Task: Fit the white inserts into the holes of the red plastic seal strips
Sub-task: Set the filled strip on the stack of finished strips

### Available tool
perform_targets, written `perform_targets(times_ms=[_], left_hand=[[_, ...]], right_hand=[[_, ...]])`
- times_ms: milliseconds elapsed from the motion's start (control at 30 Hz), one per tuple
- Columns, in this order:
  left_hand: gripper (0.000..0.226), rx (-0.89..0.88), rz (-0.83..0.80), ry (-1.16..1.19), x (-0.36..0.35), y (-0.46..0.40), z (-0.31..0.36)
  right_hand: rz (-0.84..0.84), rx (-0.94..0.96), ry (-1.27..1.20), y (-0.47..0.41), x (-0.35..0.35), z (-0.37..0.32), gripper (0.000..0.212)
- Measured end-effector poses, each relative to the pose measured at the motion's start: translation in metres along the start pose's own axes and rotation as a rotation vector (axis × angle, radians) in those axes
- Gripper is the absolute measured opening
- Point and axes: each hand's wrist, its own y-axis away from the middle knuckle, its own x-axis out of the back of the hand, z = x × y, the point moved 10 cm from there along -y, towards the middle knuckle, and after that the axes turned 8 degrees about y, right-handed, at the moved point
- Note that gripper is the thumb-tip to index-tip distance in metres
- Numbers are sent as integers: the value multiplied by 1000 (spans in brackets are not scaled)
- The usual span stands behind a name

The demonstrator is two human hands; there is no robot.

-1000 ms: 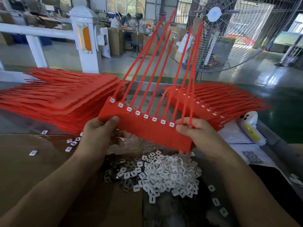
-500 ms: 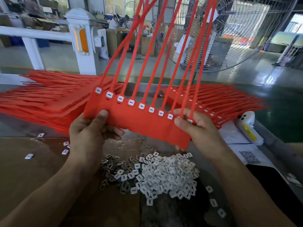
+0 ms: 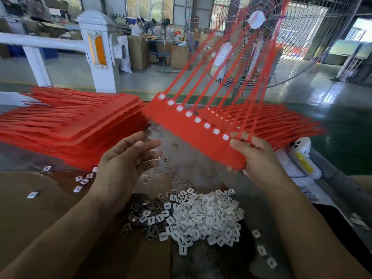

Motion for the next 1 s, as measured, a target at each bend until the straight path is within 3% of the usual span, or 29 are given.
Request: perform_targets(times_ms=[133,233,500,667,733,900,933,1000], left_hand=[[42,3,-46,-108,-4,5,-2],[39,10,-27,-132,-2,6,-5],[33,14,3,-157,7,5,-7],[31,8,-8,-172,3,7,-6],[27,5,-14,-182,3,8,-6],[31,-2,-36,-210,-1,9,-4],[34,-4,-36,-211,0,10,-4],[37,-4,-33,-212,0,10,-3]], right_hand=[[201,-163,-50,-15,41,15,8],[254,-296,13,-12,60,31,14],[336,-367,237,-6,79,24,22],[472,-239,505,-4,97,5,37],[543,-183,473,-4,99,1,33],[712,-87,649,4,99,-13,78],[755,-63,701,9,100,-18,75],[859,-9,849,19,103,-31,46]])
